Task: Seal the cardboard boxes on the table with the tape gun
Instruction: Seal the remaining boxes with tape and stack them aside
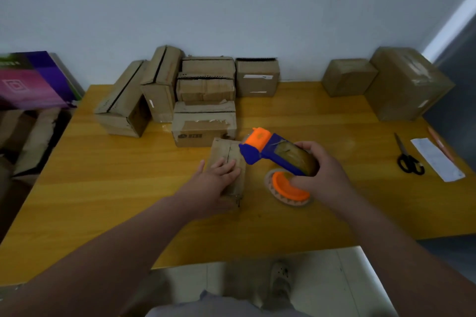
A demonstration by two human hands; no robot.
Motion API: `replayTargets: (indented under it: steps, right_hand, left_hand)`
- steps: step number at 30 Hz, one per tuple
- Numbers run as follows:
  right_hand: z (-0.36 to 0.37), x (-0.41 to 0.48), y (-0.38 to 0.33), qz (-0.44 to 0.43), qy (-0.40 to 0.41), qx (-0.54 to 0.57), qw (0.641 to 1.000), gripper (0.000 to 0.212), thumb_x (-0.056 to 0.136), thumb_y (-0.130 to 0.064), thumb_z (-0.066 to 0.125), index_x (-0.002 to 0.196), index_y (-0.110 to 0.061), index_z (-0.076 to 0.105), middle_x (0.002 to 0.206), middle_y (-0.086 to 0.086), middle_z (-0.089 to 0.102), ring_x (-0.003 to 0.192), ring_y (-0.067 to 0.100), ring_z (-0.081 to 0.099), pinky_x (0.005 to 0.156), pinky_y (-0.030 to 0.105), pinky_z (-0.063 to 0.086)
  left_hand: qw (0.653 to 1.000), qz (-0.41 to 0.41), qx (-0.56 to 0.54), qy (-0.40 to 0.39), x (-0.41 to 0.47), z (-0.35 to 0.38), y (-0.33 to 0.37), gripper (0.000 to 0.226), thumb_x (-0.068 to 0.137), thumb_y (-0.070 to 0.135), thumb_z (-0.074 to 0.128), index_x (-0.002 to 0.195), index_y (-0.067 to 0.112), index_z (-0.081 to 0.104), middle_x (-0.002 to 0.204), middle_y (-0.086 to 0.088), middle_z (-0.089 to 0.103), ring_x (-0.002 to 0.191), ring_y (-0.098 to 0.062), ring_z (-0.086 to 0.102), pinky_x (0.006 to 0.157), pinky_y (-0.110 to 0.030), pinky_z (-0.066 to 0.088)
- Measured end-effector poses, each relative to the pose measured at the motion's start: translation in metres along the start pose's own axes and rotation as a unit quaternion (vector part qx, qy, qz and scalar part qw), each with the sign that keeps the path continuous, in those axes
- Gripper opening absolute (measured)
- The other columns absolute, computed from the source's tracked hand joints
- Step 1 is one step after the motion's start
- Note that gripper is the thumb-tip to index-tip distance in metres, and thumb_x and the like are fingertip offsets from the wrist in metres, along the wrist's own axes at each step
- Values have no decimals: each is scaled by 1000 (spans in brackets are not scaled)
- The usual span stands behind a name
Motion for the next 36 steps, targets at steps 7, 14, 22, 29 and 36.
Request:
replayTargets:
  steps: [7, 14, 22, 29, 36]
  right_hand:
    - [3, -6, -11, -25, -52, 21, 998, 64, 50, -19, 69, 107, -43, 50, 111, -9, 55, 92, 7, 60, 58, 13, 49]
    - [8, -9, -19, -50, -86, 22, 995, 64, 52, -19, 72, 108, -44, 51, 109, -16, 55, 92, 6, 64, 62, 18, 52]
    - [11, -8, -25, -78, -89, 25, 993, 66, 55, -12, 74, 109, -43, 51, 106, -15, 55, 87, -2, 63, 60, 15, 50]
    - [-1, -10, -31, -125, -139, -160, 969, 72, 69, -18, 84, 115, -54, 43, 113, -28, 47, 99, -5, 55, 70, 10, 50]
    - [-30, -13, -8, -122, -173, -253, 944, 65, 60, -39, 86, 112, -54, 50, 108, -19, 56, 96, -7, 56, 70, 11, 49]
  left_hand:
    - [731, -231, -629, 127, -12, -39, 7, 39, 98, 44, 46, 110, 11, 63, 105, -7, 66, 90, -20, 63, 86, -38, 51]
    - [565, -205, -799, -2, -16, -51, 9, 24, 76, 32, 66, 85, 10, 68, 74, -6, 70, 66, -14, 68, 66, -28, 56]
    - [501, -199, -841, 38, -18, -49, 8, 17, 91, 25, 59, 88, 10, 67, 73, -6, 67, 62, -12, 66, 58, -24, 56]
    - [599, -281, -736, 146, -25, -37, -13, 5, 91, 6, 58, 90, 2, 62, 60, -4, 56, 52, -11, 49, 50, -22, 47]
    - [696, -340, -595, 216, -45, -3, -42, 19, 90, 17, 66, 77, 6, 56, 72, -7, 60, 65, -18, 53, 60, -29, 47]
Point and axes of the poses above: each hand's wrist, its own x-axis towards the middle knuckle, its own z-axis out of the palm, y = z × x, the point moved 2 cm from there along x, towards the middle knuckle
